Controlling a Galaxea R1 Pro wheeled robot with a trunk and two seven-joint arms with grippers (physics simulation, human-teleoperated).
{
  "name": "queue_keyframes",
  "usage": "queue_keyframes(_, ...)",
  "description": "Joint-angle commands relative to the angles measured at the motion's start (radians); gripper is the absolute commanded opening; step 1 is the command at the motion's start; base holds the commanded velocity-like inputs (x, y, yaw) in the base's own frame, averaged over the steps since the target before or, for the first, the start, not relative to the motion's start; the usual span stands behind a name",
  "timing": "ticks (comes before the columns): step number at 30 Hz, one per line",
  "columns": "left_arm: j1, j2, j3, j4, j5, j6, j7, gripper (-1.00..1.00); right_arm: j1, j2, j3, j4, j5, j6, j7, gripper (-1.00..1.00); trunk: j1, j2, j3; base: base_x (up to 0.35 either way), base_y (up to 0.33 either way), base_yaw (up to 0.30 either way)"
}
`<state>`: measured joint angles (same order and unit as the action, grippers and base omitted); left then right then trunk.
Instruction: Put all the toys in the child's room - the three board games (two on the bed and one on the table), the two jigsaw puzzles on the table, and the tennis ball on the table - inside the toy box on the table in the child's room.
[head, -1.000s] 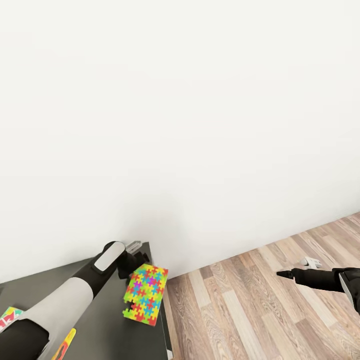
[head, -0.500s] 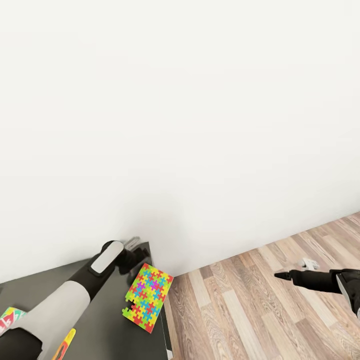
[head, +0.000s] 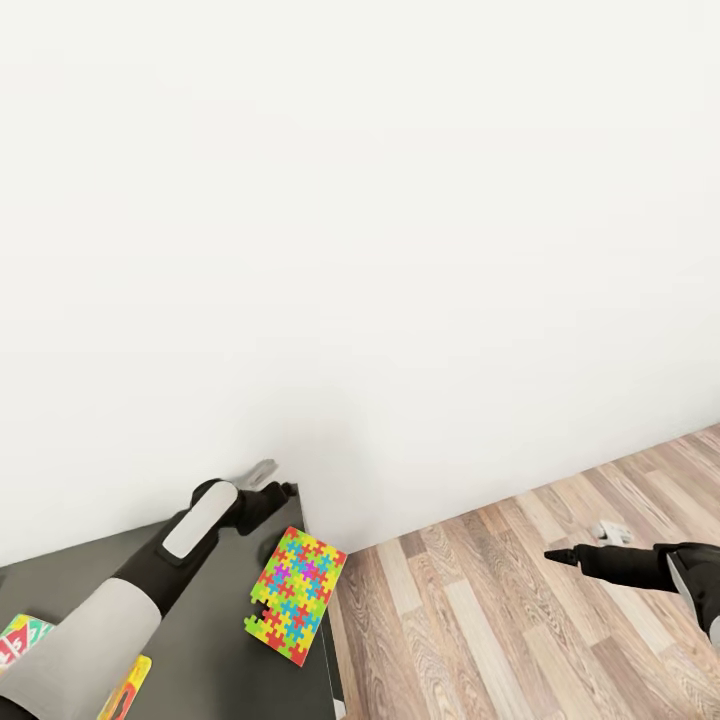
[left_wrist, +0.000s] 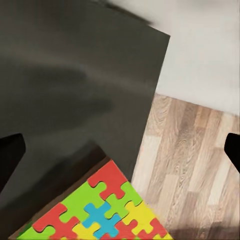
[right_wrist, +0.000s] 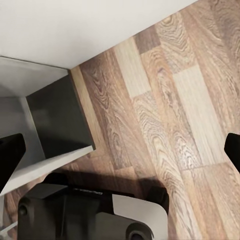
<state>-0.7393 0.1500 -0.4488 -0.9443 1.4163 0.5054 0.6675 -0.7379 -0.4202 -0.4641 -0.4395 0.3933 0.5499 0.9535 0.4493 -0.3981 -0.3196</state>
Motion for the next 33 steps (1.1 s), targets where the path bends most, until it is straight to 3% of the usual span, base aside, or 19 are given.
queue_keyframes(1,-0.001,0.001,-0.003,-0.003,0.007,-0.001,0.008,1.0,-0.001,0.001,-0.008,-0.001,0.009,0.007,0.007,1.0,0.001,-0.002,-0.002,0.0,0.0,0.0)
queue_keyframes(4,0.034,0.019,-0.003,-0.124,0.007,-0.003,0.009,1.0,0.004,0.006,-0.009,0.004,0.007,-0.013,0.009,1.0,0.001,-0.002,-0.002,0.0,0.0,0.0)
queue_keyframes(5,0.034,0.019,-0.003,-0.124,0.007,-0.003,0.009,1.0,0.004,0.006,-0.009,0.004,0.007,-0.013,0.009,1.0,0.001,-0.002,-0.002,0.0,0.0,0.0)
queue_keyframes(8,0.072,0.028,-0.003,-0.249,0.006,-0.004,0.01,1.0,0.006,0.028,-0.011,0.007,0.002,-0.027,0.011,1.0,0.001,-0.002,-0.002,0.0,0.0,0.0)
queue_keyframes(12,0.102,0.033,-0.007,-0.347,0.006,-0.005,0.008,1.0,0.007,0.055,-0.015,0.008,-0.003,-0.034,0.027,1.0,0.001,-0.002,-0.002,0.0,0.0,0.0)
queue_keyframes(19,0.131,0.025,-0.018,-0.451,0.004,-0.006,0.004,1.0,0.008,0.088,-0.018,0.009,-0.008,-0.039,0.121,1.0,0.001,-0.002,-0.002,0.0,0.0,0.0)
queue_keyframes(22,0.145,0.017,-0.041,-0.516,-0.001,-0.007,0.006,1.0,0.008,0.115,-0.02,0.009,-0.009,-0.044,0.196,1.0,0.001,-0.002,-0.002,0.0,0.0,0.0)
queue_keyframes(26,0.161,0.013,-0.073,-0.575,-0.005,-0.007,0.009,1.0,0.01,0.145,-0.02,0.006,-0.009,-0.048,0.243,1.0,0.001,-0.002,-0.002,0.0,0.0,0.0)
queue_keyframes(33,0.172,0.004,-0.103,-0.626,-0.008,-0.006,0.013,1.0,0.011,0.172,-0.022,0.003,-0.009,-0.05,0.246,1.0,0.001,-0.002,-0.002,0.0,0.0,0.0)
